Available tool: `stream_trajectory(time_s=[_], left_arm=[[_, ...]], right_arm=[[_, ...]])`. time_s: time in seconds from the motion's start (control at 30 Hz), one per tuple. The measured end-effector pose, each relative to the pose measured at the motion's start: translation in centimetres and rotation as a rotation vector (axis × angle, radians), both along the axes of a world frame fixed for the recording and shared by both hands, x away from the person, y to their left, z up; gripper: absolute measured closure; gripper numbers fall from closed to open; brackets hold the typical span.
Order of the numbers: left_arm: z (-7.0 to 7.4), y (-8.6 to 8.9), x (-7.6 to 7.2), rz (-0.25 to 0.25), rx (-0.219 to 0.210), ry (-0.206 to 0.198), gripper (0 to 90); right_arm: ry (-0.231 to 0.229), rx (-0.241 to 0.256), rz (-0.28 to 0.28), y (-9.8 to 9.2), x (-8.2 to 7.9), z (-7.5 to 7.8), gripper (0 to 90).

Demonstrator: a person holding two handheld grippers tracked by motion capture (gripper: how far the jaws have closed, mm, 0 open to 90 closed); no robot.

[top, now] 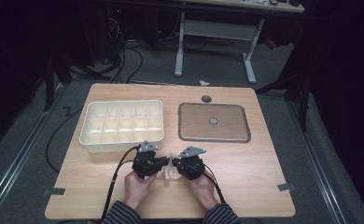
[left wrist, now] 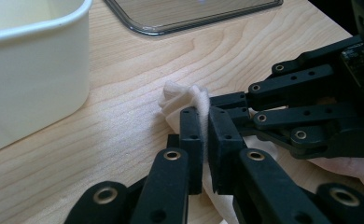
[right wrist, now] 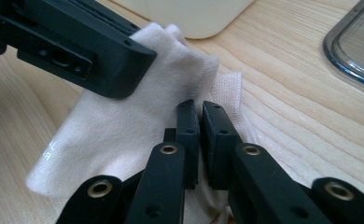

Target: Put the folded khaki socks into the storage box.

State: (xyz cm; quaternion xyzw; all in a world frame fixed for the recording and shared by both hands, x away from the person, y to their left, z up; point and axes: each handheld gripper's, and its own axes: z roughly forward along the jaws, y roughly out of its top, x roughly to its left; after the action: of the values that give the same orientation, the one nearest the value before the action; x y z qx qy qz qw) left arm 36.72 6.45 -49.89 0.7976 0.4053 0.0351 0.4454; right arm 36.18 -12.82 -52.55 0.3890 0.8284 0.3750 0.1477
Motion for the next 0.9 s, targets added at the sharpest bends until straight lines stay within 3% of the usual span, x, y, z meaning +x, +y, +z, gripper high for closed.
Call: stream_trajectory(time_s=[0.4, 0.53, 0.57, 0.73, 0.77, 0.9], left_arm=[[0.1, 0.3, -0.2, -0.009, -0.014, -0.007, 85.9], [0.1, 0.4, -0.3, 0.0, -0.01, -0.005, 85.9], [0.0, 0.5, -0.2, 0.023, -0.006, 0.004, 85.9], [0.1, 0.6, -0.2, 0.043, 0.001, 0.007, 86.0], [0.2, 0.6, -0.2, 0.047, 0.004, 0.006, 85.9], [0.3, 0.4, -0.2, 0.051, 0.016, -0.008, 85.9]], right_arm=[[0.013, 0.016, 0.05, 0.8, 0.1, -0.1, 85.8], [0.014, 0.024, 0.062, 1.0, 0.1, -0.1, 84.1], [0.022, 0.029, 0.064, 0.9, 0.1, -0.1, 82.0], [0.007, 0.05, 0.039, 0.4, -0.1, 0.6, 70.4], [-0.021, 0.046, 0.018, 0.0, -0.6, 1.1, 68.6], [-0.051, 0.044, -0.026, -1.0, -1.1, 1.7, 66.7]])
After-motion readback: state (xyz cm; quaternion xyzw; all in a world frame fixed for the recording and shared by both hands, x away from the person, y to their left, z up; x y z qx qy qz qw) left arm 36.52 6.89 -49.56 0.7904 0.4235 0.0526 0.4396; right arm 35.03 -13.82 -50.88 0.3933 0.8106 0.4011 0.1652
